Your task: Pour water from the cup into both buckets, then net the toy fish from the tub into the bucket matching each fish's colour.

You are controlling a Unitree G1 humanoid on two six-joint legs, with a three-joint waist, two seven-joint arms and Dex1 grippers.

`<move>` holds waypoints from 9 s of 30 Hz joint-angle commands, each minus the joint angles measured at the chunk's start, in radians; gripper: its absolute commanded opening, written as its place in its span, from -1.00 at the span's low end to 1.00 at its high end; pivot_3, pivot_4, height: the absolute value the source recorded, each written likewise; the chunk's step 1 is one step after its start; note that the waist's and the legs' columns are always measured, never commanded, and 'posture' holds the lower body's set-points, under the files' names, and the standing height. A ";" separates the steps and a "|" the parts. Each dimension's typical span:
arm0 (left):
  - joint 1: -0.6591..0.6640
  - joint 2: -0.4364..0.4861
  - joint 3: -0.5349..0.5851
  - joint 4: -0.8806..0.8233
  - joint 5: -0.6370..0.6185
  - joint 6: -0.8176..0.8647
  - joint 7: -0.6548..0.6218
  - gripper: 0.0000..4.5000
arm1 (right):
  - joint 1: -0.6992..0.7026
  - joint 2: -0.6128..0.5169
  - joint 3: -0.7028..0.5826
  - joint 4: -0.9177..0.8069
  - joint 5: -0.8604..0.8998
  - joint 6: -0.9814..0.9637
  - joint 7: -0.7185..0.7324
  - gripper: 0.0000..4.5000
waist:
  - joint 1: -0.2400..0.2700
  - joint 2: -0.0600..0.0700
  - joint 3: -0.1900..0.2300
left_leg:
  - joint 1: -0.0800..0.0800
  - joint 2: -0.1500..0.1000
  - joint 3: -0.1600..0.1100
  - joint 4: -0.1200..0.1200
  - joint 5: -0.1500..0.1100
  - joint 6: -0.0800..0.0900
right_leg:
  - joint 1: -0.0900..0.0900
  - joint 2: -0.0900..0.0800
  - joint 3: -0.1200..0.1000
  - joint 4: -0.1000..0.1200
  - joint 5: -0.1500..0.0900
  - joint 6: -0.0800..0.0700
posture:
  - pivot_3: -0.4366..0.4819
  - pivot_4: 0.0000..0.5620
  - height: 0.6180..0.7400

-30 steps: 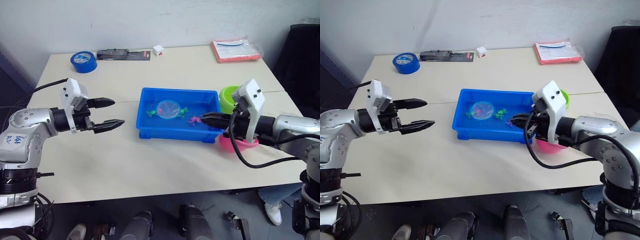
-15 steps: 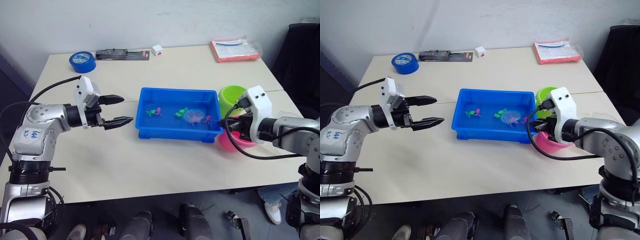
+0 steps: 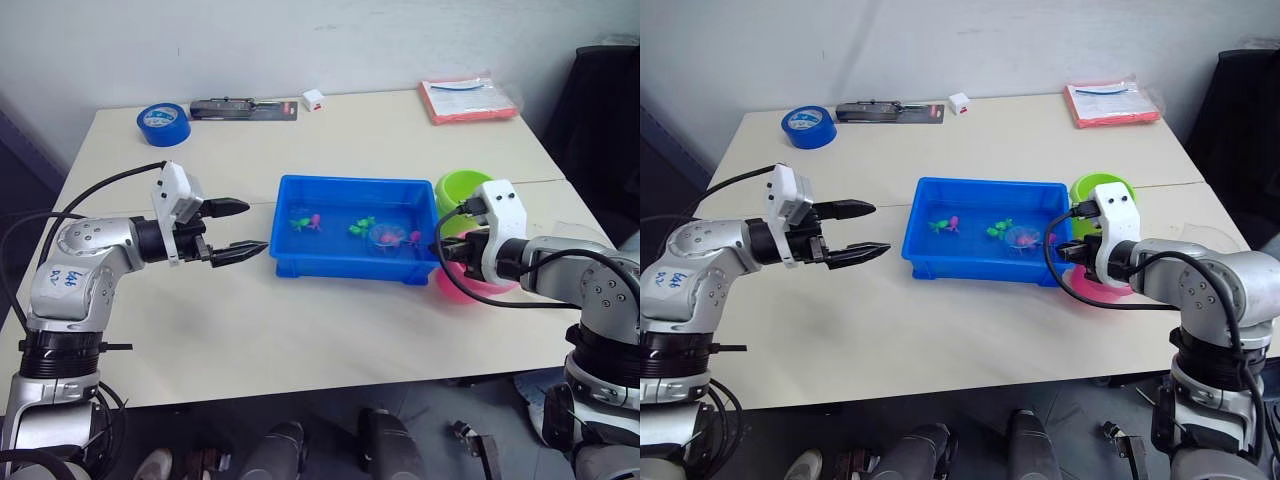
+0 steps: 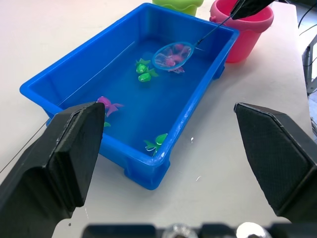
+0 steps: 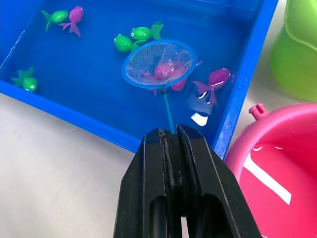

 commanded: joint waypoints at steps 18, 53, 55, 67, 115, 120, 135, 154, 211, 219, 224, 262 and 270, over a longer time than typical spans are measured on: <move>0.004 -0.005 0.018 -0.057 -0.015 0.005 0.027 1.00 | -0.003 -0.020 -0.065 0.085 0.254 0.005 -0.128 -0.65 | -0.016 0.000 0.000 | 0.000 0.001 0.001 0.000 0.000 0.000 | 0.000 0.000 0.000 0.000 0.000 0.000 | -0.05 -0.47 1.00; 0.012 -0.002 0.022 -0.070 -0.013 0.007 0.041 1.00 | -0.093 -0.073 -0.042 0.320 0.792 0.005 -0.540 -0.65 | -0.019 0.000 0.000 | 0.000 0.002 0.002 0.000 0.000 0.000 | 0.000 0.001 0.000 -0.001 0.001 -0.001 | -0.05 -0.47 1.00; 0.014 -0.003 0.021 -0.075 -0.014 0.009 0.043 1.00 | -0.086 -0.082 -0.037 0.335 0.818 0.004 -0.564 -0.65 | -0.019 0.000 0.000 | 0.000 0.002 0.002 0.000 0.000 0.000 | 0.000 0.001 0.000 -0.001 0.001 -0.001 | -0.05 -0.47 1.00; 0.016 -0.003 0.018 -0.084 -0.015 0.014 0.047 1.00 | -0.026 -0.192 0.082 0.403 1.026 -0.118 -0.739 -0.65 | -0.019 0.000 0.000 | 0.000 0.003 0.002 0.000 0.000 0.000 | 0.000 0.001 0.000 -0.001 0.002 -0.001 | -0.05 -0.47 1.00; -0.050 0.011 0.005 0.010 0.000 -0.038 -0.026 1.00 | 0.079 -0.191 0.011 0.053 0.651 -0.299 -0.374 -0.65 | -0.018 0.000 0.000 | 0.000 0.004 0.004 0.001 0.000 0.000 | 0.000 0.002 0.000 -0.002 0.003 -0.001 | -0.05 -0.47 1.00; -0.063 0.005 -0.006 0.022 0.000 -0.044 -0.043 1.00 | 0.097 -0.198 -0.016 0.027 0.652 -0.312 -0.327 -0.65 | -0.016 0.000 0.000 | 0.000 0.004 0.004 0.001 0.000 0.000 | 0.000 0.002 0.000 -0.002 0.003 -0.001 | -0.05 -0.47 1.00; -0.128 -0.038 -0.053 0.080 0.005 -0.055 -0.086 1.00 | 0.322 -0.329 -0.260 -0.172 0.653 -0.434 -0.176 -0.65 | -0.002 0.000 0.000 | 0.000 0.004 0.004 0.001 0.000 0.000 | 0.000 0.002 0.000 -0.002 0.004 -0.001 | -0.05 -0.47 1.00; -0.198 -0.102 -0.112 0.181 0.031 -0.099 -0.145 1.00 | 0.827 -0.419 -0.623 -0.383 0.366 -0.547 0.023 -0.65 | 0.010 0.000 0.000 | 0.003 0.004 0.009 0.001 -0.001 0.001 | 0.001 0.003 0.002 -0.001 0.004 0.000 | -0.05 -0.47 1.00; -0.211 -0.160 -0.120 0.227 0.065 -0.140 -0.170 1.00 | 1.122 -0.292 -0.471 -0.075 -1.343 -2.115 0.120 -0.65 | 0.008 0.000 0.000 | 0.011 0.004 0.018 0.000 -0.002 0.001 | 0.003 0.010 0.012 -0.001 0.005 0.001 | -0.05 -0.47 1.00; -0.196 -0.161 -0.119 0.213 0.061 -0.138 -0.163 1.00 | 1.149 -0.273 -0.513 -0.059 -1.404 -2.217 0.051 -0.65 | 0.008 0.000 0.000 | 0.012 0.004 0.018 0.000 -0.002 0.001 | 0.003 0.011 0.013 -0.001 0.005 0.001 | -0.05 -0.47 1.00; -0.200 -0.167 -0.122 0.219 0.062 -0.142 -0.163 1.00 | 1.154 -0.266 -0.529 -0.047 -1.422 -2.243 0.023 -0.65 | 0.007 0.000 0.000 | 0.012 0.005 0.019 0.000 -0.002 0.001 | 0.003 0.012 0.014 -0.001 0.005 0.001 | -0.05 -0.47 1.00; 0.004 -0.041 -0.004 -0.047 -0.009 0.022 -0.054 1.00 | -0.068 -0.146 -0.016 -0.111 -0.163 0.005 0.438 -0.65 | 0.010 0.000 0.000 | 0.009 0.015 0.020 0.001 -0.005 -0.002 | 0.002 0.016 0.023 -0.004 0.008 -0.005 | -0.05 -0.47 1.00; 0.014 -0.039 -0.004 -0.062 -0.019 0.026 -0.038 1.00 | -0.149 -0.077 -0.053 0.155 0.155 0.005 0.100 -0.65 | 0.002 0.000 0.000 | 0.009 0.015 0.021 0.000 -0.005 -0.002 | 0.000 0.016 0.023 -0.003 0.008 -0.005 | -0.05 -0.47 1.00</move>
